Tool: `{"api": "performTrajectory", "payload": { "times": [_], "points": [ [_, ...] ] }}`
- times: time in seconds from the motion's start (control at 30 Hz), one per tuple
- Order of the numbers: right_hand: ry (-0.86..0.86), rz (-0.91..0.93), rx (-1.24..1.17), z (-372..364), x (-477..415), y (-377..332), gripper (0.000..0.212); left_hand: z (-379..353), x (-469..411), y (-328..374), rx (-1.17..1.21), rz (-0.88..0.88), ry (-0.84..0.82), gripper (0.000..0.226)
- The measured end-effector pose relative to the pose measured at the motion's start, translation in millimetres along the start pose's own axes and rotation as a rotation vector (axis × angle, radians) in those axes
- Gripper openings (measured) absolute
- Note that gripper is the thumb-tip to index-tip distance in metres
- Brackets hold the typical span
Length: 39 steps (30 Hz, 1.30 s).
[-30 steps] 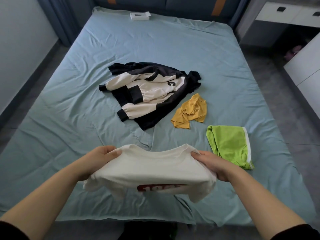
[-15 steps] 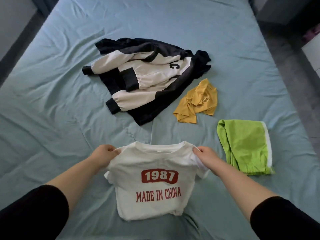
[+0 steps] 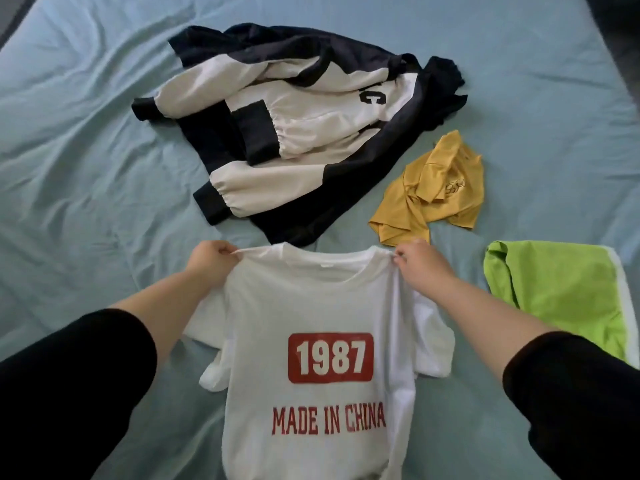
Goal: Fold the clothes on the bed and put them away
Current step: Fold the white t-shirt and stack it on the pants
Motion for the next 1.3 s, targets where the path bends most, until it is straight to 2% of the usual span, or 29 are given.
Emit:
{"api": "performTrajectory", "payload": {
  "times": [0.13, 0.23, 0.3, 0.37, 0.47, 0.53, 0.6, 0.63, 0.73, 0.87, 0.97, 1.0, 1.07, 1.13, 1.2, 1.23, 1.3],
  "points": [
    [0.124, -0.147, -0.199, 42, -46, -18, 0.026, 28, -36, 45, 0.088, -0.046, 0.123, 0.012],
    [0.158, -0.188, -0.323, 52, -68, -28, 0.03, 35, -58, 64, 0.089, -0.072, 0.177, 0.02],
    [0.08, -0.178, -0.433, 37, -73, -33, 0.035, 26, -64, 65, 0.057, -0.075, 0.151, 0.031],
    [-0.046, -0.17, -0.542, 11, -63, -36, 0.05, 8, -61, 58, -0.016, -0.101, 0.05, 0.039],
    [-0.104, -0.234, -0.634, -33, -13, -25, 0.059, -14, -28, 21, -0.089, -0.121, -0.015, 0.07],
    [-0.061, -0.355, -0.618, -63, 44, -7, 0.05, -20, 18, -24, -0.114, 0.03, 0.083, 0.089],
    [-0.051, -0.508, -0.626, -93, 113, 5, 0.029, -36, 81, -73, -0.045, 0.259, 0.123, 0.1],
    [-0.073, -0.576, -0.641, -106, 145, 6, 0.032, -48, 114, -94, 0.026, 0.37, 0.113, 0.101],
    [-0.167, -0.695, -0.679, -144, 218, -4, 0.042, -88, 196, -136, 0.29, 0.586, 0.016, 0.079],
    [-0.141, -0.806, -0.775, -164, 254, -12, 0.019, -125, 257, -156, 0.508, 0.646, -0.093, 0.035],
    [-0.129, -0.91, -0.76, -170, 271, -4, 0.016, -133, 274, -162, 0.548, 0.634, -0.076, 0.012],
    [-0.125, -0.955, -0.78, -171, 278, 0, 0.014, -130, 275, -165, 0.541, 0.632, -0.054, 0.009],
    [-0.066, -1.074, -0.929, -171, 290, 12, 0.005, -119, 272, -175, 0.539, 0.646, 0.005, 0.017],
    [-0.007, -1.208, -1.158, -167, 300, 28, 0.013, -95, 263, -188, 0.528, 0.632, 0.1, 0.022],
    [0.041, -1.254, -1.348, -159, 303, 47, 0.018, -70, 254, -201, 0.479, 0.561, 0.169, 0.021],
    [0.056, -1.236, -1.363, -154, 303, 56, 0.017, -61, 251, -206, 0.445, 0.527, 0.173, 0.02],
    [0.046, -1.161, -1.241, -150, 304, 72, 0.007, -54, 248, -217, 0.425, 0.499, 0.166, 0.023]
  ]
}}
Point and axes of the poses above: each hand's wrist, its own x-axis away from the middle knuckle, its own z-axis out of the back of the hand, y = z × x, the point moved 7 cm from there along -x, towards the middle knuckle, and after that the axes turned 8 degrees about y, right-handed, at the moved point
